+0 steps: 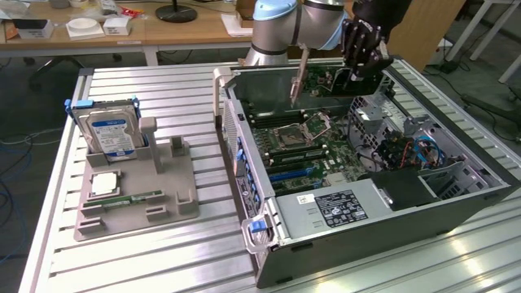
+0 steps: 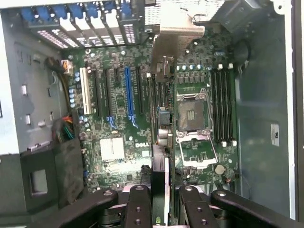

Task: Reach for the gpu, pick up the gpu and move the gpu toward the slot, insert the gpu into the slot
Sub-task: 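Insert the gpu into the slot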

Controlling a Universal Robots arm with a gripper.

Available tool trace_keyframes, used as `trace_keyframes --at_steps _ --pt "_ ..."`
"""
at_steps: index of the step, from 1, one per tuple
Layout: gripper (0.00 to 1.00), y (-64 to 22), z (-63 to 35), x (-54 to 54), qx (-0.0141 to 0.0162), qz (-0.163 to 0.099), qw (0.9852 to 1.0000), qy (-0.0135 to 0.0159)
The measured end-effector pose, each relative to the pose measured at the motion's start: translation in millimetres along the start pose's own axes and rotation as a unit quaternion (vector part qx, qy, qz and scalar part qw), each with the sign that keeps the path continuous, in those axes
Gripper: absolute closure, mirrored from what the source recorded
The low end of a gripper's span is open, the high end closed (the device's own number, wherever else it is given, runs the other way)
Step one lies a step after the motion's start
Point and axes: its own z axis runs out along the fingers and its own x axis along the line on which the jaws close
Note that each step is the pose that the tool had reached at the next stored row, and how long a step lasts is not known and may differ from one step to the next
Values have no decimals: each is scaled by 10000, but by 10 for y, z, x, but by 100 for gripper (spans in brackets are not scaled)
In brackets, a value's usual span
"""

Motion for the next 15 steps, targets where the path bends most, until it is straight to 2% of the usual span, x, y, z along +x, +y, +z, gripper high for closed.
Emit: trace_keyframes --at_steps 4,7,8,9,10,11,15 --pt "73 1 1 3 10 -248 9997 -2" --pt "73 1 0 4 11 -258 9997 -2" --pt "73 15 1 5 25 -258 9997 -3" --pt "73 80 5 11 100 -260 9996 -8" --pt "73 120 11 15 145 -261 9996 -12" --pt "73 152 19 19 170 -262 9995 -13" --pt "73 192 58 26 177 -268 9995 -14"
